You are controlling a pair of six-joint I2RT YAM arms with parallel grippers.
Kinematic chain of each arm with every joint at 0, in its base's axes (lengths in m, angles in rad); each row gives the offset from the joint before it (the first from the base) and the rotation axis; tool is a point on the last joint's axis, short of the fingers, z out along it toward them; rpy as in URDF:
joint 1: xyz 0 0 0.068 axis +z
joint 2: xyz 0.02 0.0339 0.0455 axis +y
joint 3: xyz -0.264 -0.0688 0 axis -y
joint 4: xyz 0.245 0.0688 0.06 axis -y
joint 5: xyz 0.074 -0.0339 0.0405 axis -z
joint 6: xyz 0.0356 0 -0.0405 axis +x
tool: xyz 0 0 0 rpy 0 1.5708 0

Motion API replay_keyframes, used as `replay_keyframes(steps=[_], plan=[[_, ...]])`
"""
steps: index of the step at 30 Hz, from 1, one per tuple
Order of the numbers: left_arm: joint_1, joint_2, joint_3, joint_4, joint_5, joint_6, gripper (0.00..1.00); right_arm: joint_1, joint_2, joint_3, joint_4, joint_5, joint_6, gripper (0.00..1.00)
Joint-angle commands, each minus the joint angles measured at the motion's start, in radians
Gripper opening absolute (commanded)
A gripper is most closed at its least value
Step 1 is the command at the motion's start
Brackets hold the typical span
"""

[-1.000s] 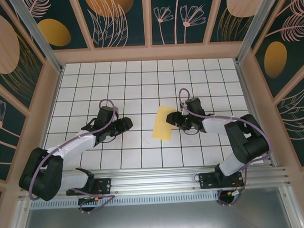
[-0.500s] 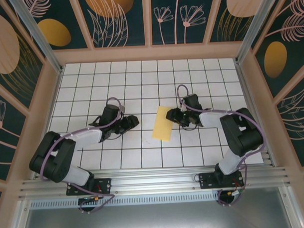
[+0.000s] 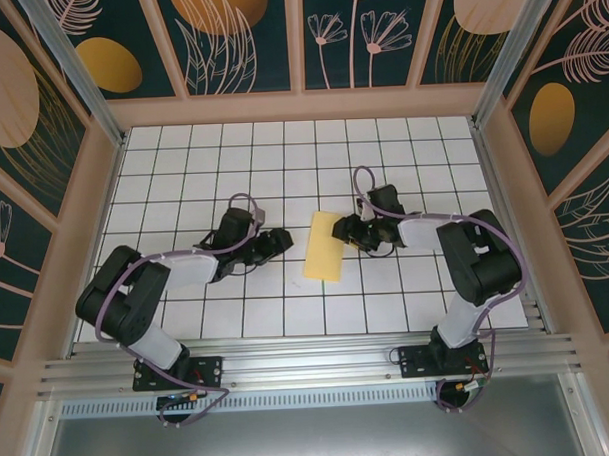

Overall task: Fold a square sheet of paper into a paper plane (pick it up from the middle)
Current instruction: Fold the triangle a second time at the center of the table.

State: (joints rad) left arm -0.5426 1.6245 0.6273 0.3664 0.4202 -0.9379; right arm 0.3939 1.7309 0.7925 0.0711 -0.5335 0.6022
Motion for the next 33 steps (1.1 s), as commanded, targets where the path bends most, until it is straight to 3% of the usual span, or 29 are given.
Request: replay_keyframes(steps=[1, 12, 18, 33], plan=[[-0.029, 0.060, 0.053, 0.073, 0.016, -0.039, 0.59, 0.015, 0.053, 0.030, 0.038, -0.033, -0.057, 0.50], [-0.072, 0.133, 0.026, 0.178, 0.070, -0.107, 0.57, 0.013, 0.054, 0.030, 0.020, 0.005, -0.048, 0.50], [-0.089, 0.135, 0.031, 0.153, 0.062, -0.098, 0.55, 0.013, -0.011, 0.003, 0.032, 0.033, -0.028, 0.50], [-0.114, 0.213, 0.117, 0.064, 0.079, -0.051, 0.52, 0.012, -0.006, -0.016, 0.044, 0.025, -0.024, 0.50]])
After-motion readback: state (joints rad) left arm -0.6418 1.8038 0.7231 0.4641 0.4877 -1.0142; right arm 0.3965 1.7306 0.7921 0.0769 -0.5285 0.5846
